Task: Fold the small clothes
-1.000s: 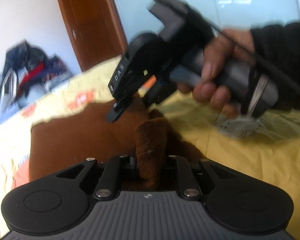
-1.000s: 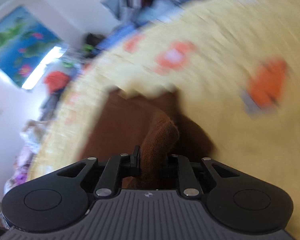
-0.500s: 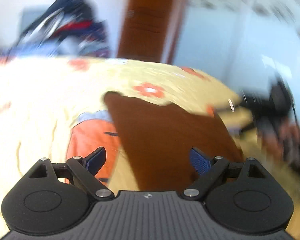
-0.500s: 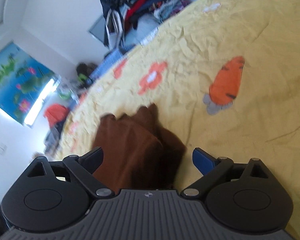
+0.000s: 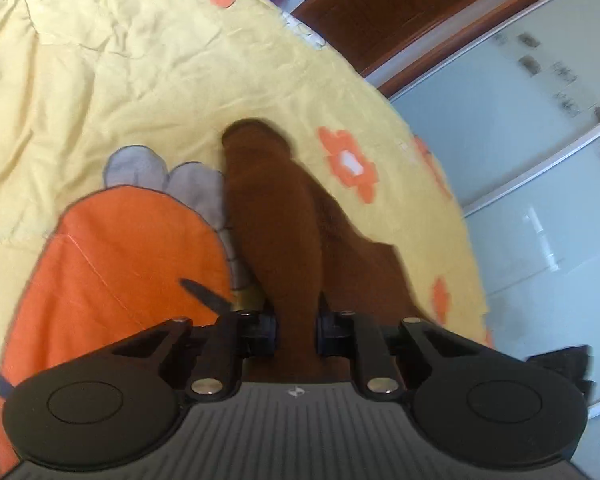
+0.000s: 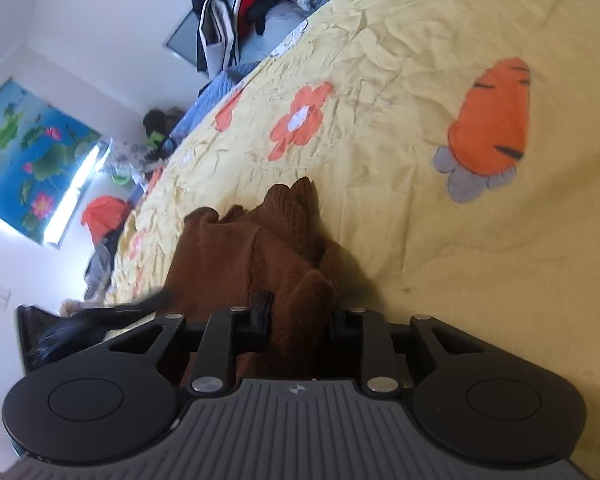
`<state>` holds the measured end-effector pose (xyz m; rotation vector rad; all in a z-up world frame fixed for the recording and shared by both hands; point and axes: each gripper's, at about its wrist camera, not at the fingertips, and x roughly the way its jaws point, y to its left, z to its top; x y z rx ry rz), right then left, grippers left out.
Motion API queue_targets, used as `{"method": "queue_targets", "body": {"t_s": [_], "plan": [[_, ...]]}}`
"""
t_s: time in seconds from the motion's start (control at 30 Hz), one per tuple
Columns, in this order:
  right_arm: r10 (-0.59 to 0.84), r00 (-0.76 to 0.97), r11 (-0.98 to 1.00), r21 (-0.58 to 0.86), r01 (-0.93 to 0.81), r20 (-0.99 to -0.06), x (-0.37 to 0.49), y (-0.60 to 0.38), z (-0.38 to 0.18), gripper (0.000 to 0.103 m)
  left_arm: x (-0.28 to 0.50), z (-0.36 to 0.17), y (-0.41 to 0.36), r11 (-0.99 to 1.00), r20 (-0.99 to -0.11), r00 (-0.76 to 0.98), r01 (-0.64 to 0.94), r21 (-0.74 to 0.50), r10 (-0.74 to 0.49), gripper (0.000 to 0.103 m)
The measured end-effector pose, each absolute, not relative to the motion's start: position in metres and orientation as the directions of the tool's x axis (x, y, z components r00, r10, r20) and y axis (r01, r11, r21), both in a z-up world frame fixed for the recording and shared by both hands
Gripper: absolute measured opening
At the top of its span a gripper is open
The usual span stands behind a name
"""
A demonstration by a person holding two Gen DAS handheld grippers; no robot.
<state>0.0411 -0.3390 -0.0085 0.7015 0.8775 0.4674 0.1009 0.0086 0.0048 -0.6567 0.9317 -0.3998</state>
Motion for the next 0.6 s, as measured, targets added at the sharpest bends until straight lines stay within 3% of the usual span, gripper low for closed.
{"method": "queue_targets", "body": {"t_s": [0.3,0.43,0.47,0.5,0.53,0.57,0.6], "plan": [[0.691,0.584,0.643,0.731,-0.227,-0.426,0.065,-0.288,0.023,0.025,0.100,0.082,0.048,0.901,-0.535,0.771,0.114,-0.418,-0.345,0.008],[0.676,0.595,0.658,0.719,-0.224,-0.434,0.090,-0.268,0.020,0.025,0.102,0.090,0.071,0.884,-0.534,0.765,0.096,-0.457,-0.359,0.011],[0.659,0.594,0.677,0.708,-0.201,-0.462,0.092,-0.268,0.017,0.031,0.099,0.086,0.073,0.868,-0.542,0.745,0.100,-0.487,-0.390,0.015],[0.642,0.591,0.694,0.698,-0.176,-0.489,0.093,-0.271,0.015,0.035,0.095,0.079,0.073,0.846,-0.547,0.718,0.108,-0.522,-0.429,0.034],[0.629,0.588,0.706,0.691,-0.158,-0.508,0.090,-0.277,0.013,0.050,0.088,0.071,0.073,0.827,-0.551,0.696,0.111,-0.551,-0.461,0.068],[0.626,0.584,0.709,0.689,-0.150,-0.517,0.087,-0.283,0.012,0.067,0.080,0.061,0.071,0.816,-0.548,0.690,0.109,-0.568,-0.473,0.080],[0.628,0.583,0.706,0.693,-0.148,-0.516,0.082,-0.290,0.012,0.074,0.073,0.052,0.068,0.812,-0.544,0.694,0.102,-0.575,-0.472,0.093]]}}
